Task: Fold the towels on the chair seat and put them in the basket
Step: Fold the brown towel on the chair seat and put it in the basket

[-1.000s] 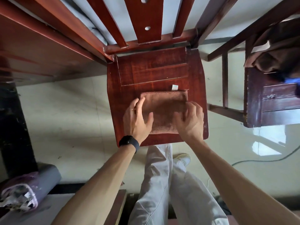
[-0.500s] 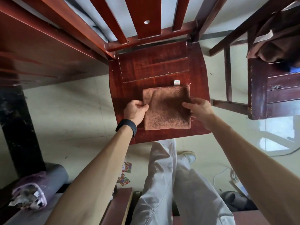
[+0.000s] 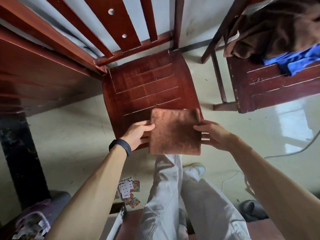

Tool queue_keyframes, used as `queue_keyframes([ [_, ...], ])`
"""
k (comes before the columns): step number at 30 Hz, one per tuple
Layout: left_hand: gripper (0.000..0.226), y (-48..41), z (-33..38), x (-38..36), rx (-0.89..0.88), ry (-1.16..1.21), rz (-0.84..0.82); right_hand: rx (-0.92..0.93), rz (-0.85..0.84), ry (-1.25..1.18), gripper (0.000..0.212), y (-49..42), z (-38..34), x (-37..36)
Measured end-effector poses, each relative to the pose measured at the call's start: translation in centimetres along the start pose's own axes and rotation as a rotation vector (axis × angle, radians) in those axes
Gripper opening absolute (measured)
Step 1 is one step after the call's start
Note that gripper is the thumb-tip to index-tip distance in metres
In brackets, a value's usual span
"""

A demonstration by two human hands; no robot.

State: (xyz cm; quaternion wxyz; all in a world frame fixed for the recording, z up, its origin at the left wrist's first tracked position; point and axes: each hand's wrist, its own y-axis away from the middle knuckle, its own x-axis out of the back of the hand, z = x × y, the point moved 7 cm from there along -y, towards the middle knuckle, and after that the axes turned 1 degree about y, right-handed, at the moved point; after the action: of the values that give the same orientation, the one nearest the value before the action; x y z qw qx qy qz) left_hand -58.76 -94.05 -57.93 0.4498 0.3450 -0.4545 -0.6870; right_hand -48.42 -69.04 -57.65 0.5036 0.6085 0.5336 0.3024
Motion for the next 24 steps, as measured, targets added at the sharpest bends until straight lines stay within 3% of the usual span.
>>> queue_keyframes([
  [4,0.024,4.7,-0.9,-5.2,0.026,0.008,-0.098,-0.019,-0.020,-0.103,0.033,6.8,2.9,3.6],
  [9,0.029,12.7,1.6,-13.7,-0.031,-0.123,-0.174,0.098,0.109,-0.223,0.041,19.3,3.7,9.0],
  [24,0.030,43.0,21.4,-51.3,-0.613,-0.605,-0.697,0.938,0.654,-0.538,0.039,62.3,1.7,25.4],
])
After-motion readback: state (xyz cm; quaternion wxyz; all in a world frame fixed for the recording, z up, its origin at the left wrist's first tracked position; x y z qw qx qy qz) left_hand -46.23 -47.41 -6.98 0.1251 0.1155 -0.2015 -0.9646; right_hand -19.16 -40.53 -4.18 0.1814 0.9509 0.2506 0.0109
